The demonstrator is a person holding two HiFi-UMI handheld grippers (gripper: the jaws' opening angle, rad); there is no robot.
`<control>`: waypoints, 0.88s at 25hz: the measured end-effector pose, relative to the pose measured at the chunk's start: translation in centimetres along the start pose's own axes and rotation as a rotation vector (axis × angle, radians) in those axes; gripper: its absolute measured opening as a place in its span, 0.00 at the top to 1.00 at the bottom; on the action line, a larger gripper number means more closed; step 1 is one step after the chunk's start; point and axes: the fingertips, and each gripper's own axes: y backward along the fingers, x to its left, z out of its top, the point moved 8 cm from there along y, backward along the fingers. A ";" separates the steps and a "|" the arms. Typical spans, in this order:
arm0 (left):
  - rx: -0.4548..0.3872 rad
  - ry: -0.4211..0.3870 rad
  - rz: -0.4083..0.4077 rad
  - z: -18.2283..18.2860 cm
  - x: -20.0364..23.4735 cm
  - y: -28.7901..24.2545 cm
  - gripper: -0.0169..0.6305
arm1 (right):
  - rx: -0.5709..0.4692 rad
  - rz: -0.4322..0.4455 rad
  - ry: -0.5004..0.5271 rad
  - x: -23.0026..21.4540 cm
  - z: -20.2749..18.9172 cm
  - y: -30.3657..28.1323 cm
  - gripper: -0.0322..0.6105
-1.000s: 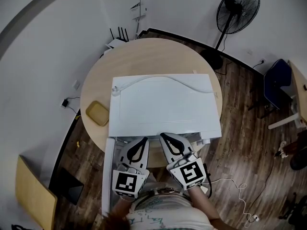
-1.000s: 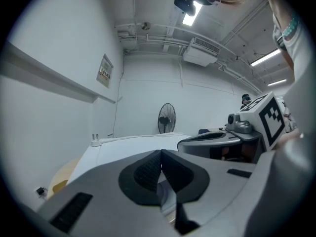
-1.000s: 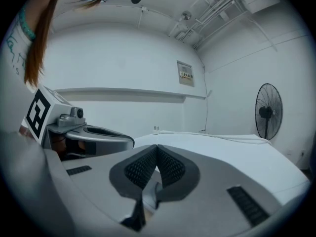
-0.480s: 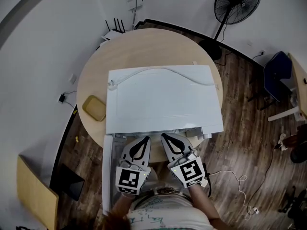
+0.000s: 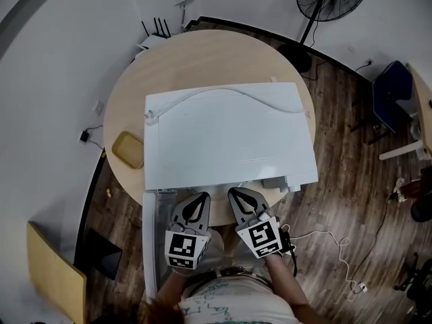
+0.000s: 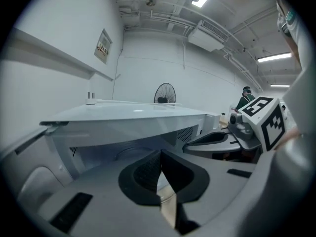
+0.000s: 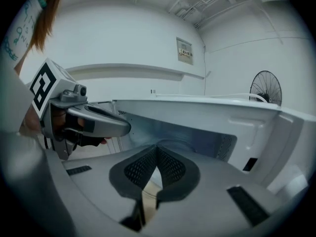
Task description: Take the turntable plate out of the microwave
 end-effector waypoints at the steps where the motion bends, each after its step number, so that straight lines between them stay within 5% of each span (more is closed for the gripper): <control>1: 0.014 0.006 0.002 -0.4 0.1 -0.2 0.95 | 0.013 0.001 -0.001 -0.1 -0.4 -0.2 0.96; 22: 0.222 0.054 0.049 -7.4 2.0 -3.4 0.95 | 0.227 0.032 0.032 -1.1 -6.2 -3.5 0.96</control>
